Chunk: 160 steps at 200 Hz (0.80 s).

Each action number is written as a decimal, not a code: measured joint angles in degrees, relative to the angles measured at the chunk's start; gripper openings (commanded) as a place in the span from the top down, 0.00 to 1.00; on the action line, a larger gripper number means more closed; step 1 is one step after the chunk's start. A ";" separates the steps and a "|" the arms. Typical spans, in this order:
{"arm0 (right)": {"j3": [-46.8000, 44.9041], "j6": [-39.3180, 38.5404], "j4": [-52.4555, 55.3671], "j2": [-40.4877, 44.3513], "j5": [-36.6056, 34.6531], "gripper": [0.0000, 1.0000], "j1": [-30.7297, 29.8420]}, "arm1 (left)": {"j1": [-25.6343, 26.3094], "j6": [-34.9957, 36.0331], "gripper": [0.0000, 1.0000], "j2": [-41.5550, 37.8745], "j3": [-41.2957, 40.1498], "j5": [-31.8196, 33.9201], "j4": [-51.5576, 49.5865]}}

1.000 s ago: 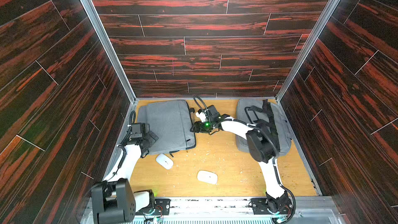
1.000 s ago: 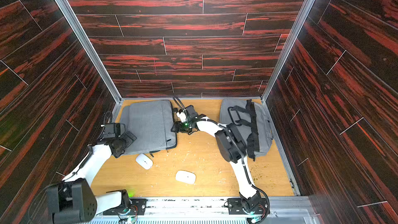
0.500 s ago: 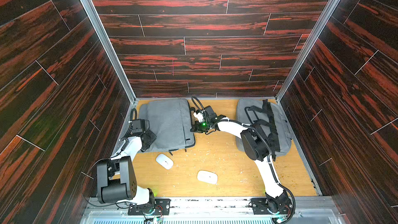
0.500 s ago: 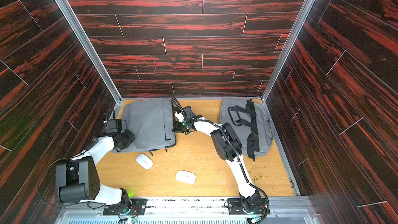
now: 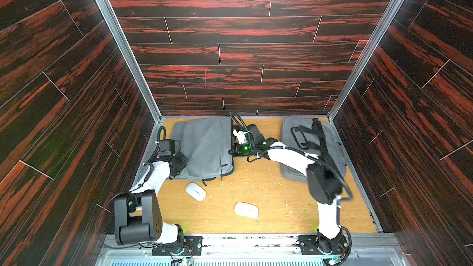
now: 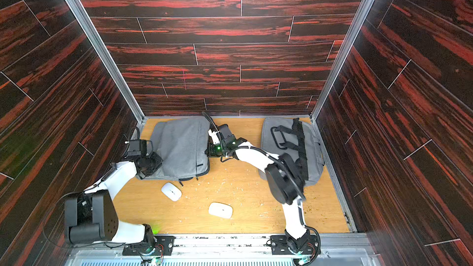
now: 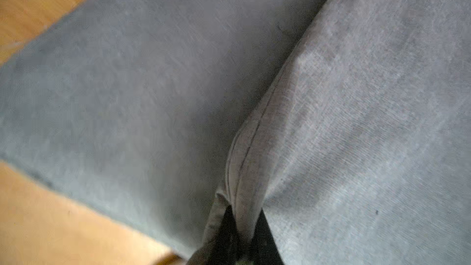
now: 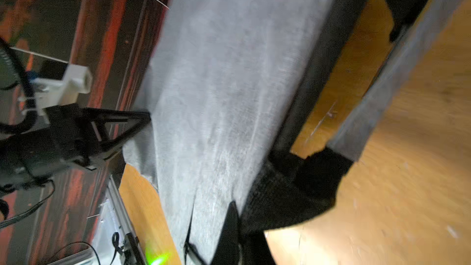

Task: Put the mouse into the laptop bag
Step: Pick up the zippered laptop bag, then place the zippered laptop bag at the center of the board.

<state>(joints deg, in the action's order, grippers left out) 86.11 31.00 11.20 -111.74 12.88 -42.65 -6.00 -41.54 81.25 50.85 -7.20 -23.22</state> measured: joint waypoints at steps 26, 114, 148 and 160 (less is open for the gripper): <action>-3.21 -2.03 2.12 6.03 -4.87 1.00 -0.52 | 4.66 -0.04 1.00 -1.62 2.32 2.36 -2.97; -15.02 -7.48 5.44 24.33 -25.03 1.00 -0.96 | 19.10 0.87 1.00 10.08 19.89 7.19 -1.92; -21.53 -6.45 5.16 30.38 -32.30 1.00 -2.82 | 23.58 1.79 1.00 24.74 28.35 3.89 0.79; -23.19 -5.66 5.40 30.67 -34.34 1.00 -3.48 | 24.57 2.21 1.00 28.85 31.15 2.69 0.96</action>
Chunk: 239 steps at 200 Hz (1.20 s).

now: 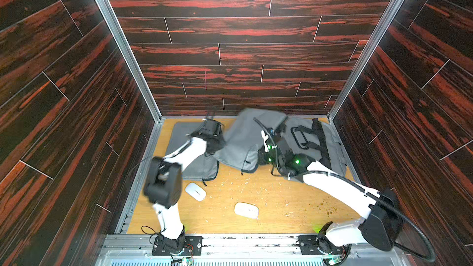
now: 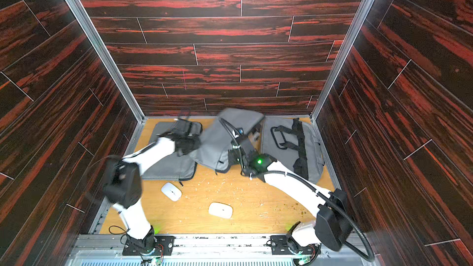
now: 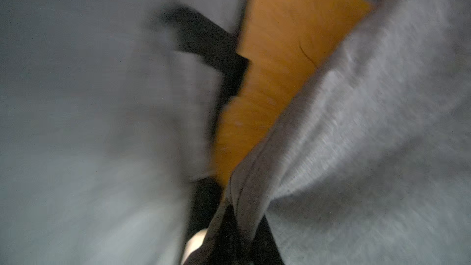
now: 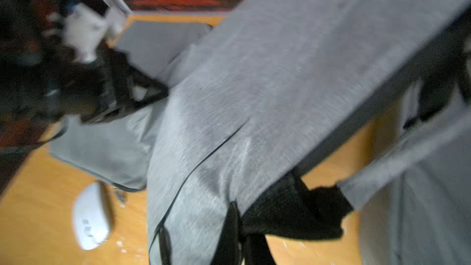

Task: Put the mouse into the laptop bag
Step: Place the zippered laptop bag at the center of the board.

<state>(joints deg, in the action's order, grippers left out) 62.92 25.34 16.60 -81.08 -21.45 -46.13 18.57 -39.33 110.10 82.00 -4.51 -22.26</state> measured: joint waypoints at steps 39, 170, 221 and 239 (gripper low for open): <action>-5.70 3.93 -0.94 -0.04 -3.91 1.00 -1.44 | 1.62 1.25 1.00 8.94 6.78 -3.06 -0.50; -15.02 13.40 -1.75 -0.13 -3.76 0.37 -4.24 | 1.49 0.96 0.24 0.66 -0.96 -1.62 7.63; -10.78 14.32 9.66 -0.59 -7.63 0.34 -17.44 | 1.92 0.50 0.18 -21.29 -16.09 -0.35 7.98; -7.28 15.32 11.37 -3.17 -7.63 0.37 -22.34 | 1.97 -0.85 0.18 -26.27 -21.46 -1.05 9.49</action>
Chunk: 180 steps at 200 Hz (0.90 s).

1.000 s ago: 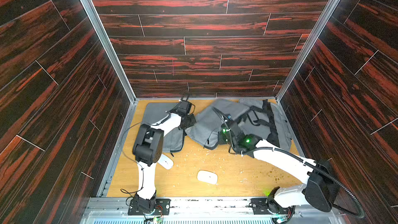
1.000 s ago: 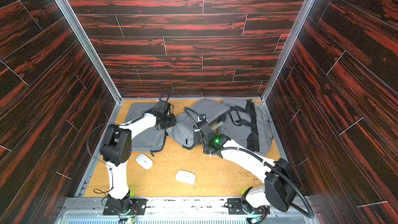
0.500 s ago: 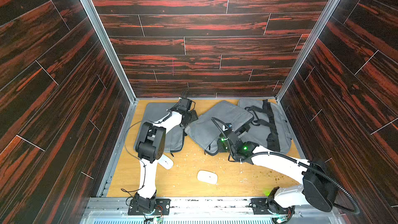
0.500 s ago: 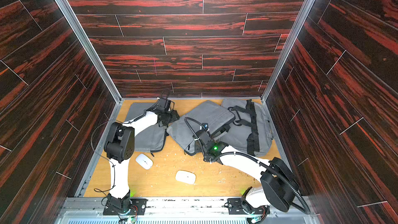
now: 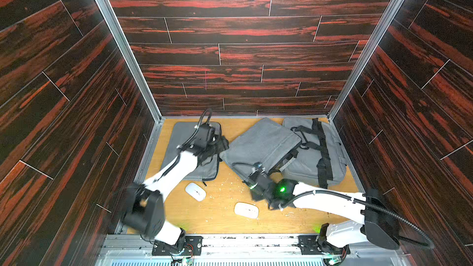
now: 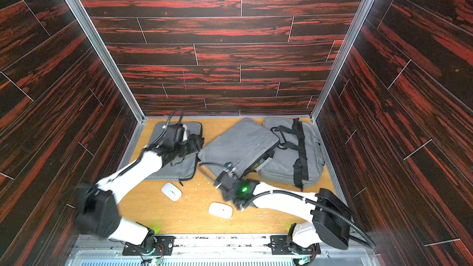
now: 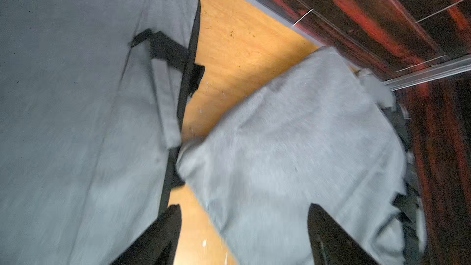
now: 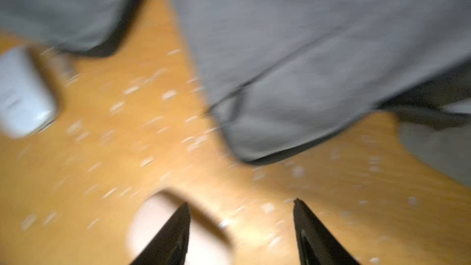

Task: Put the mouse into the laptop bag
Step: Place the zippered laptop bag at the center of the board, then unzip the zipper on the zippered laptop bag.

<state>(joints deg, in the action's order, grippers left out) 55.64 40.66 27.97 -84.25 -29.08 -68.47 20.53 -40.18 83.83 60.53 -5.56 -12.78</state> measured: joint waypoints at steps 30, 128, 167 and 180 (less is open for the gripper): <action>1.60 1.18 -1.70 -5.05 2.40 0.40 -3.45 | 0.42 -3.50 0.18 1.84 -6.75 -3.21 4.00; -12.00 4.37 -20.33 -4.13 16.24 0.42 8.24 | 7.61 -9.20 0.18 16.50 -8.04 -8.74 14.19; -11.98 4.59 -22.10 -4.00 17.73 0.43 7.96 | 7.69 -10.36 0.69 20.85 -4.81 -9.18 15.04; -11.98 4.76 -21.97 -4.00 17.59 0.44 7.96 | 7.39 -10.45 0.92 21.75 -4.48 -9.07 14.73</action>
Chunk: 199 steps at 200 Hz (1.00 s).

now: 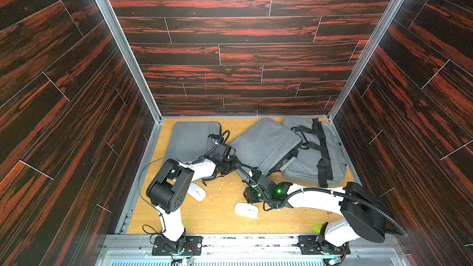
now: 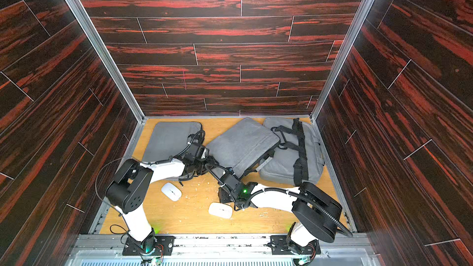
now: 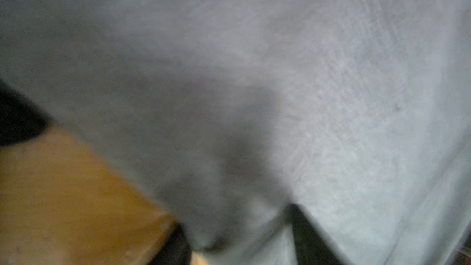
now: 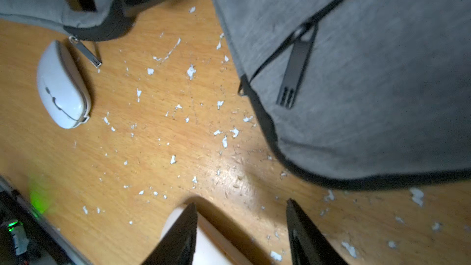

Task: Put the mouse into the laptop bag
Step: Unzip the zipper on the zippered laptop bag.

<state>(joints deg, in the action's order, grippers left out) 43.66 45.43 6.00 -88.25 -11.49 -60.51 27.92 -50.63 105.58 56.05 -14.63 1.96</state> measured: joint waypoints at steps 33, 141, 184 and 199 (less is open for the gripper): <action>1.68 -0.11 2.29 0.00 -1.55 0.51 -0.66 | 0.26 -1.22 1.00 0.13 0.70 -0.42 0.28; 7.19 1.16 4.22 -0.20 -15.80 0.50 -3.37 | 1.36 -6.19 1.00 -7.85 0.68 -3.13 -4.46; 7.19 2.64 3.82 -0.20 -22.88 0.55 -3.48 | 1.73 -6.82 1.00 -9.01 0.98 -3.74 -5.35; 7.19 2.95 3.85 -0.20 -25.20 0.60 -3.50 | 2.14 -6.88 1.00 -9.09 1.36 -3.76 -5.75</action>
<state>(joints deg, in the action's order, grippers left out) 50.85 48.38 9.85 -88.44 -36.69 -64.01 30.06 -57.52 96.49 57.41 -18.39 -3.79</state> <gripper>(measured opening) 0.430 0.097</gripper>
